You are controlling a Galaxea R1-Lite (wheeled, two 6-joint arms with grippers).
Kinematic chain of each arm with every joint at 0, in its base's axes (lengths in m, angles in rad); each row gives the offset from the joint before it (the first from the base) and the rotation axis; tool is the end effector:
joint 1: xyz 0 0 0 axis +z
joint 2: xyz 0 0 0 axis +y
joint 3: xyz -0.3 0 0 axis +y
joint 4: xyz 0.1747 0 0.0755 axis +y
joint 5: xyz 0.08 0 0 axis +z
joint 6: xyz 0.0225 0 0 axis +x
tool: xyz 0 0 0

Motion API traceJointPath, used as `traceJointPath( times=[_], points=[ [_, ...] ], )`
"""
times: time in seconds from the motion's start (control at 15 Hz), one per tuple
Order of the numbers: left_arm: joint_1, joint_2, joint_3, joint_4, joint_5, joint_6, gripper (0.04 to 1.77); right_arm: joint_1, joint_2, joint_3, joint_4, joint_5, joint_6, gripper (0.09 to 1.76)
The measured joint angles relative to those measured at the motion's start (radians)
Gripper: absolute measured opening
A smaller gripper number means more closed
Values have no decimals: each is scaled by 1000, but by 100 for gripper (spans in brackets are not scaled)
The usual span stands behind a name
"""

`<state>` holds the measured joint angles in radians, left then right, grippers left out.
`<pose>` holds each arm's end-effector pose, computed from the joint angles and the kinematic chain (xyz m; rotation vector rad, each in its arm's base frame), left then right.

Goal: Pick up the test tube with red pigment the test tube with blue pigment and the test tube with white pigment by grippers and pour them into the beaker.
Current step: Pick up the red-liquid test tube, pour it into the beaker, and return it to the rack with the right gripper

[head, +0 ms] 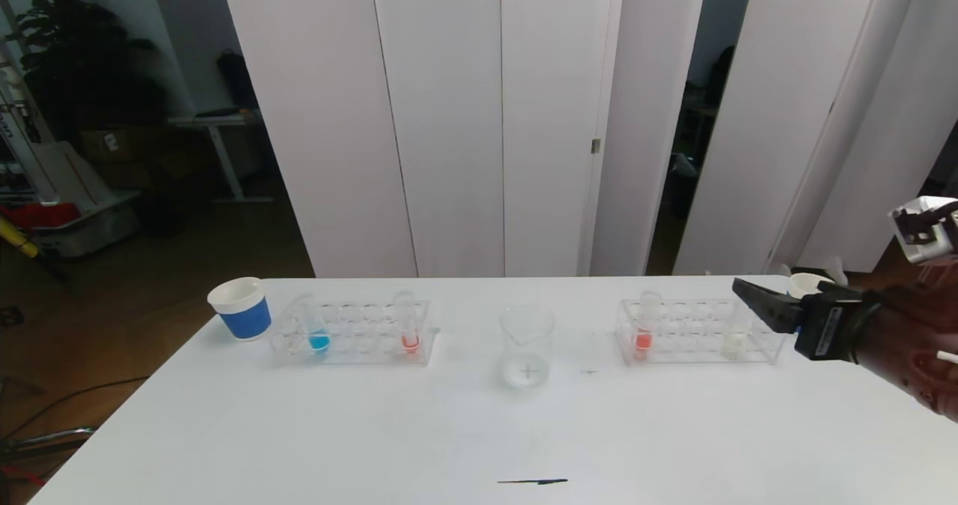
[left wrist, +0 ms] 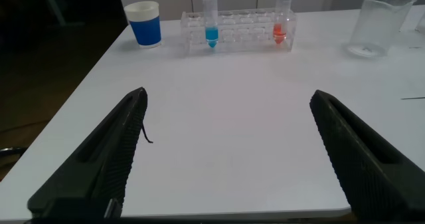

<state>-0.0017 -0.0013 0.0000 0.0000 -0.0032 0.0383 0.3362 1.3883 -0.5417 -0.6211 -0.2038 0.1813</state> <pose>-0.0229 0.0000 0.0755 0.0383 -0.0014 -0.0049 0.2066 0.0674 0.1914 0.1201 0.2286 0.1117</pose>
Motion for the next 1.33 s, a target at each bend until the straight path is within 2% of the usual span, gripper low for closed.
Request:
traceJointPath(
  times=[0.27,0.6,0.87,1.33],
  points=[
    [0,0,0,0,0,0,175,43,177,91,-252,-71,-3,175],
    [0,0,0,0,0,0,175,50,395,92,-451,-91,-42,175],
    [0,0,0,0,0,0,175,49,535,16,-526,-91,-119,175],
    [0,0,0,0,0,0,175,47,705,-158,-530,-90,-182,175]
  ],
)
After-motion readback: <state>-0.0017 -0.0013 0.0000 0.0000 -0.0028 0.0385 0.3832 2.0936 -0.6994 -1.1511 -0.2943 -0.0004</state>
